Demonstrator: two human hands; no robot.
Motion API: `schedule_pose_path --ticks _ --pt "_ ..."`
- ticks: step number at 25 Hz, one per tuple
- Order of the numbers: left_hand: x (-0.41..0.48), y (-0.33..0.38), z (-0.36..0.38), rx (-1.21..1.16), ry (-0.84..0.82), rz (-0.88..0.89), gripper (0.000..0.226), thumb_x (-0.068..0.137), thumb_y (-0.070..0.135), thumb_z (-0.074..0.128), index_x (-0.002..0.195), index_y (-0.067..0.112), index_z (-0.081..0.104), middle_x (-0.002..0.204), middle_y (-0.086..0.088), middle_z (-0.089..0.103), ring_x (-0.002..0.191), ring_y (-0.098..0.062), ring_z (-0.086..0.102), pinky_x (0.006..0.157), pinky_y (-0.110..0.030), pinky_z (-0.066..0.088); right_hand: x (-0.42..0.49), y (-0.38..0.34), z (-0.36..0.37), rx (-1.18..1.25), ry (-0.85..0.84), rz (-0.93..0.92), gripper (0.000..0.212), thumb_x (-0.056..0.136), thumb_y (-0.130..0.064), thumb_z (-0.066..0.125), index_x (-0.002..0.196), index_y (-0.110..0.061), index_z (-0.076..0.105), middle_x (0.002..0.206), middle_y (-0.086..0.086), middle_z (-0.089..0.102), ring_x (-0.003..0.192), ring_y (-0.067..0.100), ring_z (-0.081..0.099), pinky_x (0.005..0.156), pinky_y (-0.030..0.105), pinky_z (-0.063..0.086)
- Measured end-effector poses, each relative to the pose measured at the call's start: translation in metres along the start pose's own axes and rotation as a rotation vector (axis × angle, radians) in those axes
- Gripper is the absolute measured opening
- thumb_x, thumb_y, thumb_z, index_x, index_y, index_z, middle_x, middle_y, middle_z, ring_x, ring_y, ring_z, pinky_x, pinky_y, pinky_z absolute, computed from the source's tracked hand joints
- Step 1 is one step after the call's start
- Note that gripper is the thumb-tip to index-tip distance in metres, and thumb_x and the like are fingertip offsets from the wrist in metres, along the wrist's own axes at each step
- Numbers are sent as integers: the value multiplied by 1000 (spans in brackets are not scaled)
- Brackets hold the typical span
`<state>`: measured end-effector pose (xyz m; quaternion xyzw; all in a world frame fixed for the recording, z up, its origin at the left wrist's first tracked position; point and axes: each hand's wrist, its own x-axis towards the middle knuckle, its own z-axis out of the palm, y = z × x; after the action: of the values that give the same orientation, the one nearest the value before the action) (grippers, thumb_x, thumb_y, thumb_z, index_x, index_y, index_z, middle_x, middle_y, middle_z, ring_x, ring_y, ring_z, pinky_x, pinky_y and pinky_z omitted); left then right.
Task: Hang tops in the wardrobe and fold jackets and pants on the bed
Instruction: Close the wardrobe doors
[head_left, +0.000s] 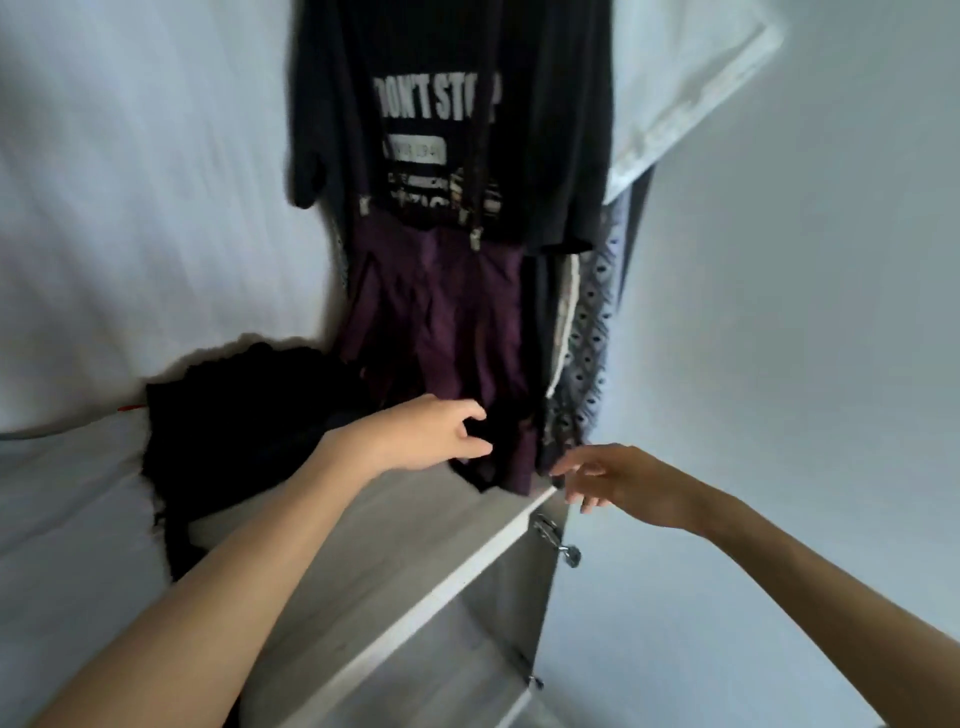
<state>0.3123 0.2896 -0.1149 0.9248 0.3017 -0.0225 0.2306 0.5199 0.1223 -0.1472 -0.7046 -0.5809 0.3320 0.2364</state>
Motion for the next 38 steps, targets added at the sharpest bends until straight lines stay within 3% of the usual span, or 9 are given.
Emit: schedule_pose_path --ticks 5,9,12,15,18,22,26,32,38 --pt "16 134 35 83 -79 225 52 94 52 57 140 29 47 120 14 68 98 -5 61 88 -25 44 -168 89 -29 238 669 202 28 93 0 50 96 -16 72 75 -1 71 69 17 66 72 30 51" --pt "24 220 73 149 -116 268 54 93 56 57 140 32 46 127 10 64 112 -12 60 100 -31 44 -263 190 -21 568 803 563 20 94 2 54 110 2 66 72 7 67 60 21 59 60 31 45" --pt "23 275 102 150 -129 262 54 94 54 58 140 30 47 129 8 64 116 -13 57 100 -29 42 -299 212 -61 373 1029 463 36 95 -20 64 126 -5 52 98 3 65 84 19 62 81 40 50" --pt "18 311 124 189 -175 238 55 94 54 56 142 29 45 131 7 62 117 -13 57 102 -30 42 -298 192 -111 157 961 234 44 97 -36 59 133 -15 44 113 -1 60 101 20 59 90 38 48" --pt "4 329 128 152 -131 174 53 94 56 55 140 31 46 127 12 62 111 -12 58 98 -30 44 -284 179 -142 23 921 193 29 98 -35 50 103 -8 44 83 14 61 80 39 55 73 47 52" --pt "-24 327 125 170 -136 97 49 96 54 53 139 33 47 129 12 61 116 -12 56 101 -30 43 -297 173 -138 -116 948 142 28 100 -27 46 82 -9 33 60 13 46 61 38 41 55 40 30" --pt "-58 310 113 107 -51 96 41 96 51 56 129 28 54 112 8 67 93 -10 68 94 -33 51 -318 147 -106 -216 843 -68 36 91 -37 63 75 -12 42 55 -1 49 53 23 41 58 37 40" --pt "-140 221 90 66 83 -4 14 96 44 58 99 31 60 80 8 70 74 -8 68 85 -40 54 -301 40 -7 -356 583 -228 35 83 -56 51 68 -30 32 55 -9 45 54 16 46 58 32 40" --pt "-235 114 73 82 258 -214 12 94 42 61 91 30 60 73 6 66 62 -7 63 69 -29 52 -216 -71 102 -277 681 -250 40 88 -46 61 65 -27 34 55 -8 45 49 9 45 52 16 27"
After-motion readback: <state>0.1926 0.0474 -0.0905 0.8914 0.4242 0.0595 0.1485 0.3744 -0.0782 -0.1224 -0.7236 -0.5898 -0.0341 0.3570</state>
